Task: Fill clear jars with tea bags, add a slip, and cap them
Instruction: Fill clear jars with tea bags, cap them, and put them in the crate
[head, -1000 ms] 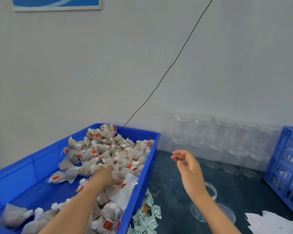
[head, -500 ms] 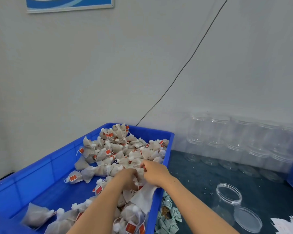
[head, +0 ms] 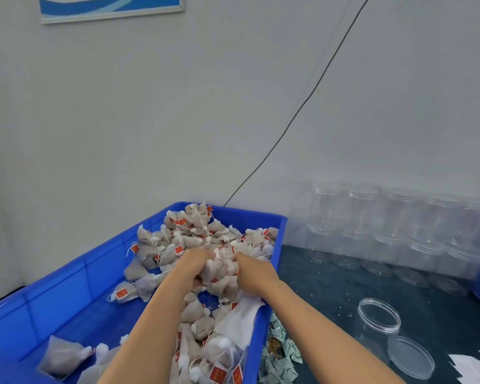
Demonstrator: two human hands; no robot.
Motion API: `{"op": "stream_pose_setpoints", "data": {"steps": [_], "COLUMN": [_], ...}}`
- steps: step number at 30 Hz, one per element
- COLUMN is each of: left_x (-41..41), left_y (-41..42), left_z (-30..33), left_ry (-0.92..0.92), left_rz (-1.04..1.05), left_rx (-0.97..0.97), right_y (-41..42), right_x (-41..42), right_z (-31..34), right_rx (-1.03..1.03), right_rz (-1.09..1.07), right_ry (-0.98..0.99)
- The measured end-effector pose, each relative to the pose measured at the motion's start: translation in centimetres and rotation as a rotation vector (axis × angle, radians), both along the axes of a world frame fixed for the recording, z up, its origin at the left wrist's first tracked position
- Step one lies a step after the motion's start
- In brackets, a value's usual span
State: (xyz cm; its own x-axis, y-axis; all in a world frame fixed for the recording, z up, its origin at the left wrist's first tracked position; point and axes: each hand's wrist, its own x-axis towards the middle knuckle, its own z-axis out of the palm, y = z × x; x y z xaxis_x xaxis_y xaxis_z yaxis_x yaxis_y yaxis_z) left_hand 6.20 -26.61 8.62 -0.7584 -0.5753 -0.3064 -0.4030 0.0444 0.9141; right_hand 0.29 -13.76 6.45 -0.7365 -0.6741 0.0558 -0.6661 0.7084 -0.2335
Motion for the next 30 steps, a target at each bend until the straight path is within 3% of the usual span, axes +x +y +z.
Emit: {"op": "stream_pose_setpoints", "data": {"steps": [3, 7, 11, 15, 22, 27, 30], "left_x": [0.7, 1.0, 1.1, 0.9, 0.1, -0.2, -0.2], "left_y": [0.0, -0.6, -1.5, -2.3, -2.6, -2.2, -2.1], "left_z": [0.4, -0.3, -0.1, -0.2, -1.0, -1.4, -1.4], "left_ry": [0.01, 0.065, 0.19, 0.279, 0.263, 0.199, 0.216], "left_rz": [0.058, 0.174, 0.321, 0.382, 0.314, 0.258, 0.278], "left_rx": [0.379, 0.51, 0.711, 0.637, 0.511, 0.407, 0.374], "right_y": [-0.3, -1.1, -3.1, -5.0, -6.5, -6.2, -5.7], "right_x": [-0.6, -1.7, -2.2, -2.7, -3.9, -4.0, -4.1], "right_z": [-0.1, 0.0, -0.4, -1.7, -2.6, -2.3, -1.9], "right_rx": [-0.039, 0.16, 0.226, 0.382, 0.464, 0.294, 0.083], "right_rz": [0.017, 0.031, 0.102, 0.109, 0.132, 0.047, -0.011], "right_ry": [0.009, 0.034, -0.02, -0.016, -0.024, 0.01, -0.02]}}
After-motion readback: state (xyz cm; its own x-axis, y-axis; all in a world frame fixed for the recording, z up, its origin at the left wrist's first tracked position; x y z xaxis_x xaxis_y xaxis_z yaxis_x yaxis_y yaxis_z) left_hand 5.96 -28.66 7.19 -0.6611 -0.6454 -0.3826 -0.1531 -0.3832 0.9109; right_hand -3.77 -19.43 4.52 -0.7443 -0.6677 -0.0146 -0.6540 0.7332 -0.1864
